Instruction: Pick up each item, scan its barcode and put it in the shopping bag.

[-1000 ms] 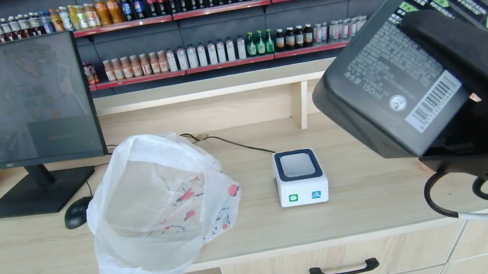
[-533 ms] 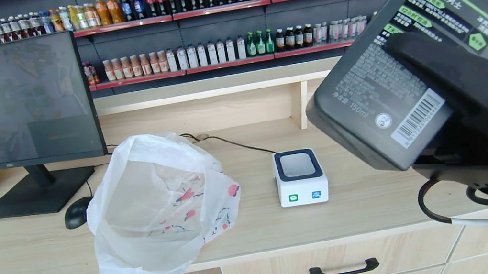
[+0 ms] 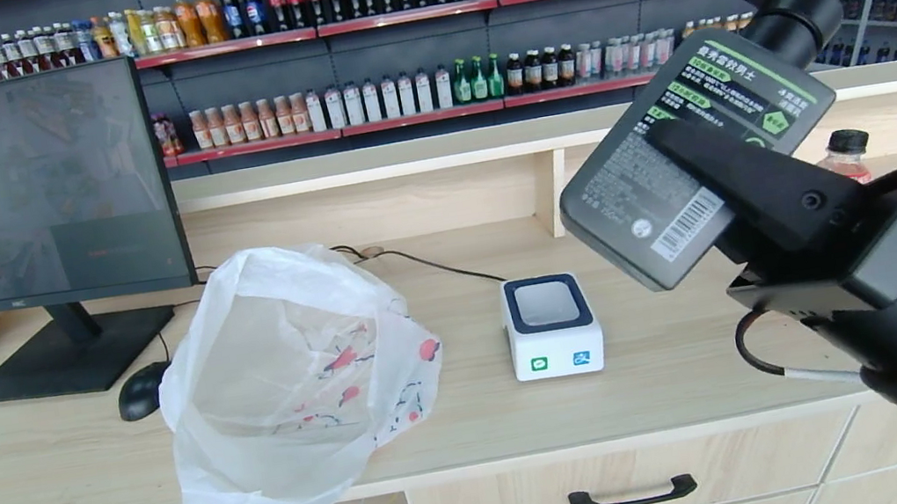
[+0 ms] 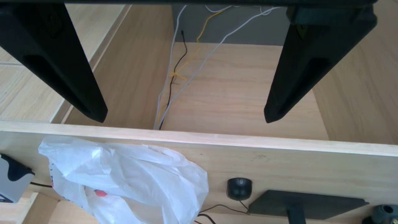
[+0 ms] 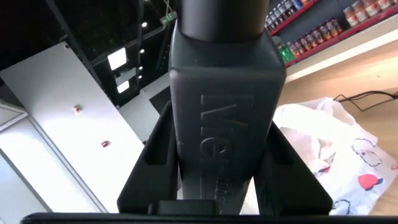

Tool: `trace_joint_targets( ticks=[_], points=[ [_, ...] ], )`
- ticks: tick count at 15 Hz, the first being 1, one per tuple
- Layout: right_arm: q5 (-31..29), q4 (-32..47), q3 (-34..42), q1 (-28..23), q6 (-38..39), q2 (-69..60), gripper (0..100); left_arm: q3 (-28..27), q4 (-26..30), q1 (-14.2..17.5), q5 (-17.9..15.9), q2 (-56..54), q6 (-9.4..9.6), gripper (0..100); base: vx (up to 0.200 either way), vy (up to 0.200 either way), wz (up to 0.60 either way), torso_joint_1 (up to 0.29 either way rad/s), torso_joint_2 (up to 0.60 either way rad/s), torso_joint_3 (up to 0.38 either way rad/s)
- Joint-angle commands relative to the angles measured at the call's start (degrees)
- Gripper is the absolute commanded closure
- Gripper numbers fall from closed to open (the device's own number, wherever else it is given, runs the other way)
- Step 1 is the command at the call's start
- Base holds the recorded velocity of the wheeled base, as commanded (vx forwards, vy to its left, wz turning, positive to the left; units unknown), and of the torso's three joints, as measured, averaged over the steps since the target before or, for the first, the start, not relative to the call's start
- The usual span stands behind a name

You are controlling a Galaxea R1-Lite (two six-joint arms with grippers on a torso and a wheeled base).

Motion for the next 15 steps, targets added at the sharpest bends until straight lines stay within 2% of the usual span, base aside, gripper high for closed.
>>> trace_joint_targets(
  ticks=[1,3,6,10,11,15],
  points=[
    [3.4,-0.1,0.9,-4.2,-0.1,1.9,100,0.0,0.0,0.0,0.0,0.0,-0.02,0,0.0,0.0,0.0,0.0,0.0,0.0],
    [6.7,-0.1,6.7,-5.7,-2.1,2.2,100,0.0,0.0,0.0,0.0,0.0,-0.02,0,0.0,0.0,0.0,0.0,0.0,0.0],
    [8.5,-0.1,9.3,-5.8,-7.4,4.1,100,0.0,0.0,0.0,0.0,0.0,-0.02,0,0.0,0.0,0.0,0.0,0.0,0.0],
    [7.7,-0.1,12.0,-7.6,-26.2,7.0,100,0.0,0.0,0.0,0.0,0.0,-0.02,0,0.0,0.0,0.0,0.0,0.0,0.0],
    [7.7,-0.1,11.7,-8.3,-28.3,6.8,100,0.0,0.0,0.0,0.0,0.0,-0.02,0,0.0,0.0,0.0,0.0,0.0,0.0],
    [7.6,-0.1,13.8,-16.1,-36.9,7.6,100,0.0,0.0,0.0,0.0,0.0,-0.02,0,0.0,0.0,0.0,0.0,0.0,0.0]
  ],
)
